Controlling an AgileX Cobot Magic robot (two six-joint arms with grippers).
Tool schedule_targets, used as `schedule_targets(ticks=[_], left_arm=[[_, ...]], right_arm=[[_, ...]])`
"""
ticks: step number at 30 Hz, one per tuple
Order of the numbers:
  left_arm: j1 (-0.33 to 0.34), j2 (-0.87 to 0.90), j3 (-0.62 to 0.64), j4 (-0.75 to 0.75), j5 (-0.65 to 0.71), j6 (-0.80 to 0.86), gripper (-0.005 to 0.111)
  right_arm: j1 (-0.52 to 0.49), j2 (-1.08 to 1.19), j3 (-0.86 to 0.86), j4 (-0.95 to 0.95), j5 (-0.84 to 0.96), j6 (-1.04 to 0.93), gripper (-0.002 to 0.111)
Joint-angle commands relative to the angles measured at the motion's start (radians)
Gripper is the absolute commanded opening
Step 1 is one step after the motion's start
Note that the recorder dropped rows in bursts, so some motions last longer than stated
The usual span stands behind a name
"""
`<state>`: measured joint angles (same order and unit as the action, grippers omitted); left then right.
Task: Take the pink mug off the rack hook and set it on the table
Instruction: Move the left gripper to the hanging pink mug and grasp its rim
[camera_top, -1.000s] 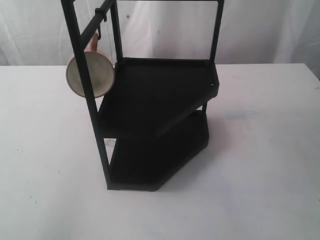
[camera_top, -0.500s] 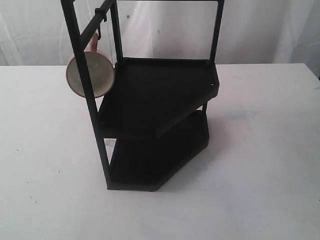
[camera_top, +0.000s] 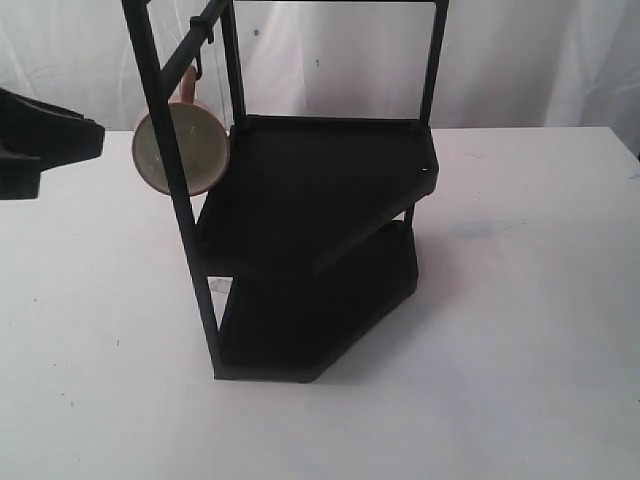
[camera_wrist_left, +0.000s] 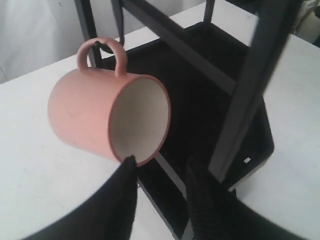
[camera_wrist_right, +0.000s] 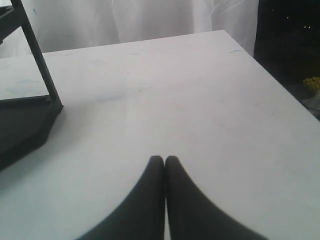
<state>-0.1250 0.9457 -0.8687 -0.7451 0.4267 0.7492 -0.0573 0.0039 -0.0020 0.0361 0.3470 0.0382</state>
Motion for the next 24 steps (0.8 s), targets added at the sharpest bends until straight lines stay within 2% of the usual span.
schedule_targets(ticks=[1, 3, 11, 14, 19, 24], left_arm=[[-0.005, 0.055, -0.005, -0.039, -0.019, 0.011, 0.055], [-0.005, 0.082, -0.005, -0.046, -0.033, 0.011, 0.058], [-0.009, 0.152, -0.005, -0.134, -0.082, 0.013, 0.058], [-0.035, 0.182, -0.005, -0.131, -0.127, 0.018, 0.058], [-0.097, 0.222, -0.005, -0.106, -0.203, 0.128, 0.058], [-0.101, 0.248, 0.0, -0.106, -0.298, 0.142, 0.055]], right_arm=[[0.007, -0.004, 0.002, -0.007, -0.008, 0.003, 0.0], [0.007, -0.004, 0.002, -0.007, -0.008, 0.003, 0.0], [0.007, -0.004, 0.002, -0.007, -0.008, 0.003, 0.0], [0.007, -0.004, 0.002, -0.007, -0.008, 0.003, 0.0], [0.007, -0.004, 0.002, -0.007, -0.008, 0.003, 0.0], [0.007, -0.004, 0.002, -0.007, -0.008, 0.003, 0.0]])
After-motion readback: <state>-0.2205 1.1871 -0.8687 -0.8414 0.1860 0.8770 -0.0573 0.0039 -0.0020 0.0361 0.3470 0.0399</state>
